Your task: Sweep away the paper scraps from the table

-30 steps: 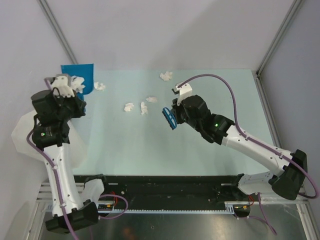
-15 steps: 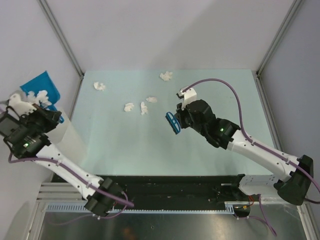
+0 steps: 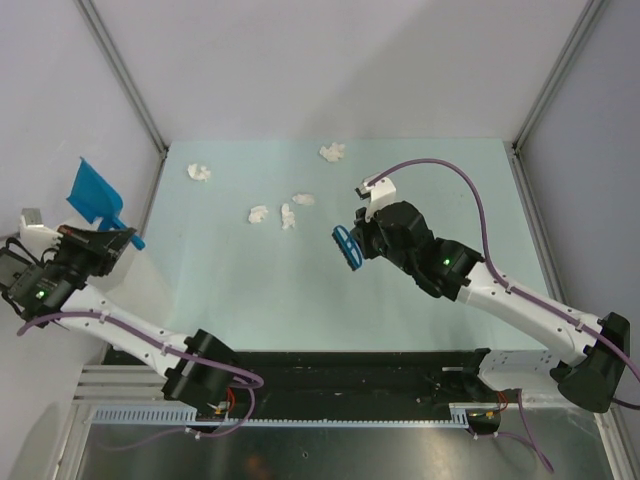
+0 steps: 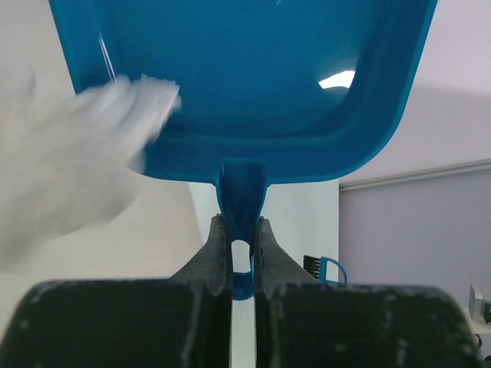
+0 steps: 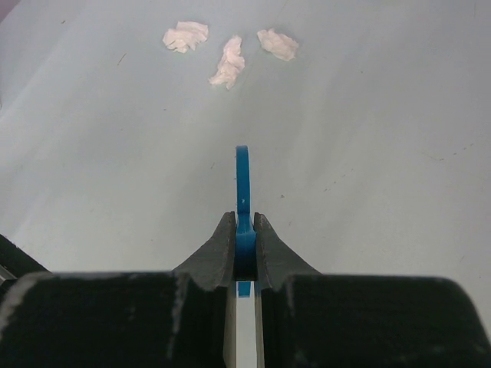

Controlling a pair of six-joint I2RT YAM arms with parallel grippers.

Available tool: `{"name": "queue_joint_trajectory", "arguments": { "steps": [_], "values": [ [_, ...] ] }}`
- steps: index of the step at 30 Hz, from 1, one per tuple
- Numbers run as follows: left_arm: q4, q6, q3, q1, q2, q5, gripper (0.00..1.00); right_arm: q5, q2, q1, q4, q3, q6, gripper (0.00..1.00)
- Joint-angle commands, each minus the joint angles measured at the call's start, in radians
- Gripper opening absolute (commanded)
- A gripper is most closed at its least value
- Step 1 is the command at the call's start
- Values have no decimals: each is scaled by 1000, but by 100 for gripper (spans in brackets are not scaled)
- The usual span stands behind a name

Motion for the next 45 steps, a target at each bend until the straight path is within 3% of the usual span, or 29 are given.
{"name": "queue_joint_trajectory", "arguments": {
  "steps": [1, 12, 16, 18, 22, 27, 28, 31, 34, 36, 41, 45],
  "values": [
    [2, -48, 30, 56, -52, 66, 0, 33, -29, 7, 3, -8, 8, 0],
    [2, -43, 13, 67, -54, 73, 0, 7, -22, 7, 24, -9, -7, 0],
    [2, 78, 79, 40, -66, 58, 0, -39, -3, -9, 105, -9, -46, 0],
    [4, 219, 156, -26, -95, -116, 0, -142, 12, -39, 162, -9, -30, 0],
    [30, 328, 185, -245, -141, -296, 0, -358, 81, -145, 439, -9, 71, 0],
    [31, 376, 221, -543, -101, -563, 0, -450, 304, -188, 815, -8, 276, 0],
    [31, 393, 221, -587, -90, -601, 0, -467, 349, -196, 948, 1, 390, 0],
    [33, 414, 217, -738, -54, -741, 0, -443, 546, -205, 1099, 88, 578, 0],
    [34, 425, 217, -822, -20, -804, 0, -392, 759, -199, 1058, 220, 719, 0],
    [37, 430, 222, -845, -9, -809, 0, -383, 858, -184, 1006, 392, 744, 0],
    [40, 471, 205, -873, -3, -833, 0, -418, 1241, -158, 652, 927, 753, 0],
    [42, 532, 158, -907, -9, -885, 0, -374, 1363, -165, 485, 1061, 725, 0]
  ]
}}
